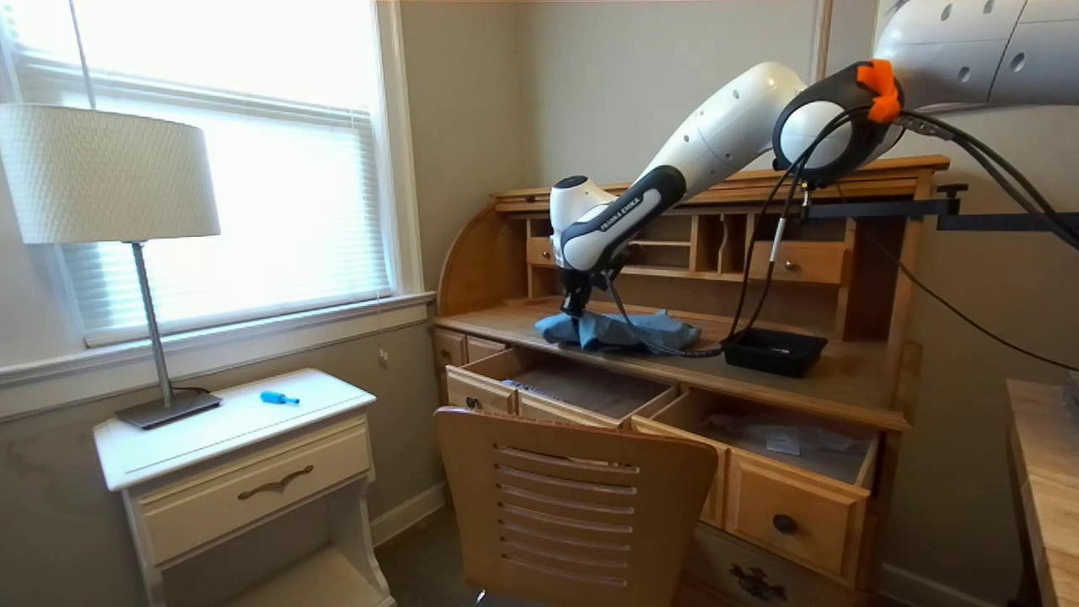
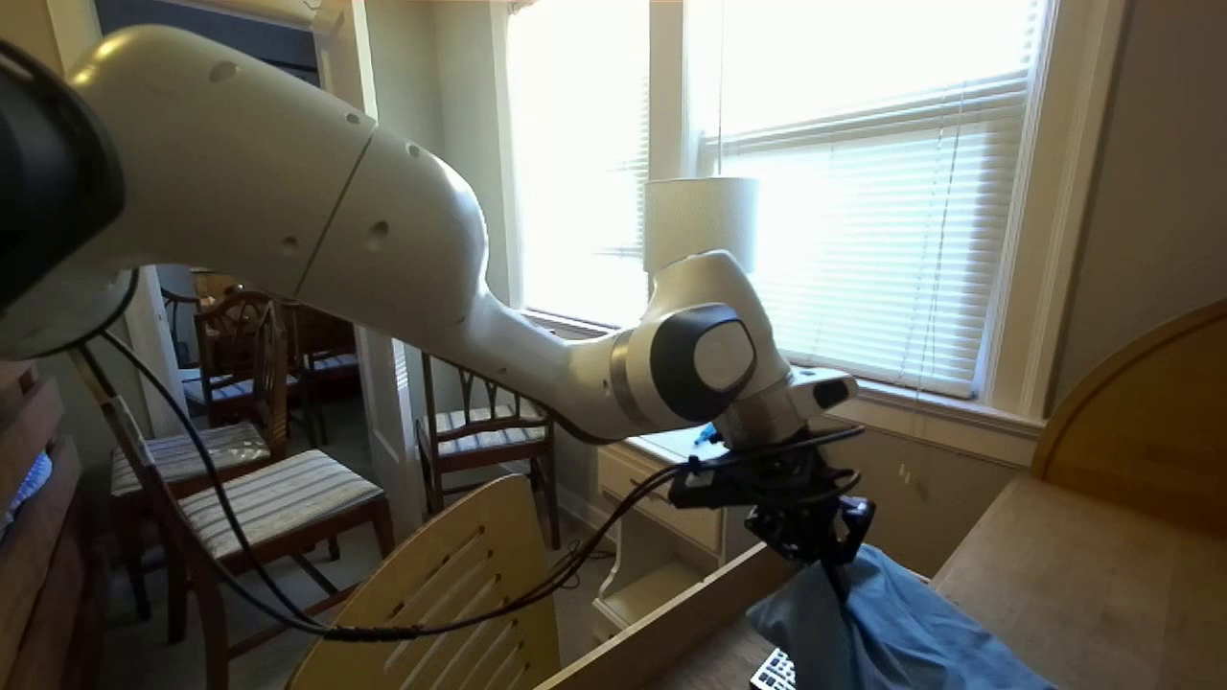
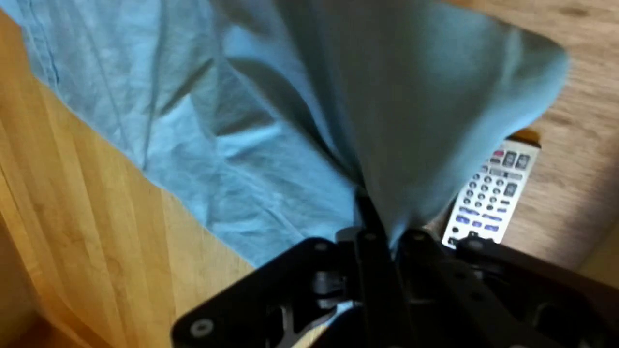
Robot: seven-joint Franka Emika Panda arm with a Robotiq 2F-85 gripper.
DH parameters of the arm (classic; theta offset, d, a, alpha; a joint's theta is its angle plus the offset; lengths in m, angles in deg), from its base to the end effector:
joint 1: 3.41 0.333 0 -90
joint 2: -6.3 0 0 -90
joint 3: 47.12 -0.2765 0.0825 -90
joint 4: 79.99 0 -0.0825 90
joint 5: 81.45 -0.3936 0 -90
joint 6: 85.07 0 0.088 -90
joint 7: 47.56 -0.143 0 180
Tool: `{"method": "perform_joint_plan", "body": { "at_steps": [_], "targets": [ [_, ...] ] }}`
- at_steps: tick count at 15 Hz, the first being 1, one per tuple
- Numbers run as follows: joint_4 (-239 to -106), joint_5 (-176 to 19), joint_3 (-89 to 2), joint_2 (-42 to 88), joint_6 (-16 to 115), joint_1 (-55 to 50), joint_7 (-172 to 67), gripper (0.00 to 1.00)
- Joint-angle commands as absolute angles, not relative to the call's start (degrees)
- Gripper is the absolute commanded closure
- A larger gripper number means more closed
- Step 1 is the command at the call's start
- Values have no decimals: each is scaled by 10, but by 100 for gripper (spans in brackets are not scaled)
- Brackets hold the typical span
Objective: Pick up the blue cloth and put it on the chair
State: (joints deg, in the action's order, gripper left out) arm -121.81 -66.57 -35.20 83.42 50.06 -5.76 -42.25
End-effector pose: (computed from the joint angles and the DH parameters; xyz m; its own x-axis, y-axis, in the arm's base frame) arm 0.7902 -0.1290 0.0951 0.9561 0.2304 0.1812 0.1325 -0.8911 0.4339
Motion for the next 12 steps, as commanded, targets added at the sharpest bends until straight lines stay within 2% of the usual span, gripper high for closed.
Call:
{"method": "perform_joint_plan", "body": {
  "at_steps": [1, 5, 12],
  "targets": [
    [-1185, -665, -364, 819, 521, -43, -399, 99],
    [-1167, -668, -381, 787, 517, -14, -368, 99],
    [-1192, -682, -461, 694, 432, 19, -287, 99]
  ]
}}
